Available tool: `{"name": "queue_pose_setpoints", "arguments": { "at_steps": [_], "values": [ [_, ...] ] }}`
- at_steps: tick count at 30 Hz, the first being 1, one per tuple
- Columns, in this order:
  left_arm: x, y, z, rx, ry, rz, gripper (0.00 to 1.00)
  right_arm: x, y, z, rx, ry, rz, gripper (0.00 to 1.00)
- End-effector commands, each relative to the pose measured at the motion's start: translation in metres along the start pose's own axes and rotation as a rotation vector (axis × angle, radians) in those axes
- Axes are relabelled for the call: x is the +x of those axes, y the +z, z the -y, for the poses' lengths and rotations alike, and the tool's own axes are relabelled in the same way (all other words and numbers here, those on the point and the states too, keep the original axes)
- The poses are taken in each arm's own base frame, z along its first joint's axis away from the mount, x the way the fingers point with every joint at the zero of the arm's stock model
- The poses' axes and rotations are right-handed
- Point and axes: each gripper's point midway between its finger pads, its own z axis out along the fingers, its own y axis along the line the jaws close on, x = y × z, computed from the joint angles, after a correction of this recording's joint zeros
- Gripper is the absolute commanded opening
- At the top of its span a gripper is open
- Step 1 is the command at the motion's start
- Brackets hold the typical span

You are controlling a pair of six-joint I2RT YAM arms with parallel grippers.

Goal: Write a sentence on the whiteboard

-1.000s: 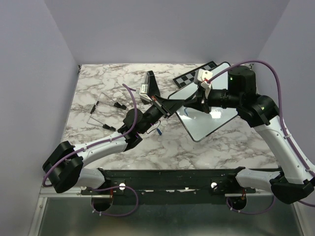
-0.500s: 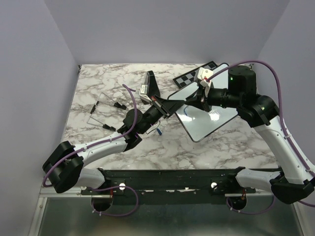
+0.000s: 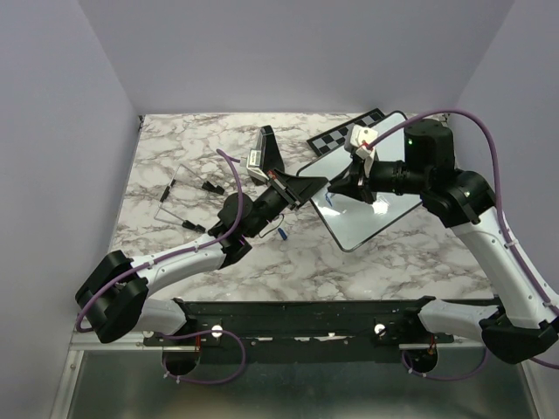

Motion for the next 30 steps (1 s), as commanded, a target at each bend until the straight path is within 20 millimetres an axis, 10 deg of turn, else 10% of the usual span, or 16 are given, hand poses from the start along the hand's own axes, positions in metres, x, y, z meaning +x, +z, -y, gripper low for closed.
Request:
{"name": "queue_pose_setpoints", "arguments": {
  "at_steps": [1, 30],
  "values": [
    [-0.028, -0.006, 0.073, 0.231, -0.053, 0.090, 0.00, 0.015, 0.003, -0.016, -0.072, 0.041, -0.036, 0.01],
    [-0.032, -0.008, 0.072, 0.227, -0.054, 0.104, 0.00, 0.023, -0.007, 0.002, 0.076, 0.047, -0.074, 0.01]
  ]
}}
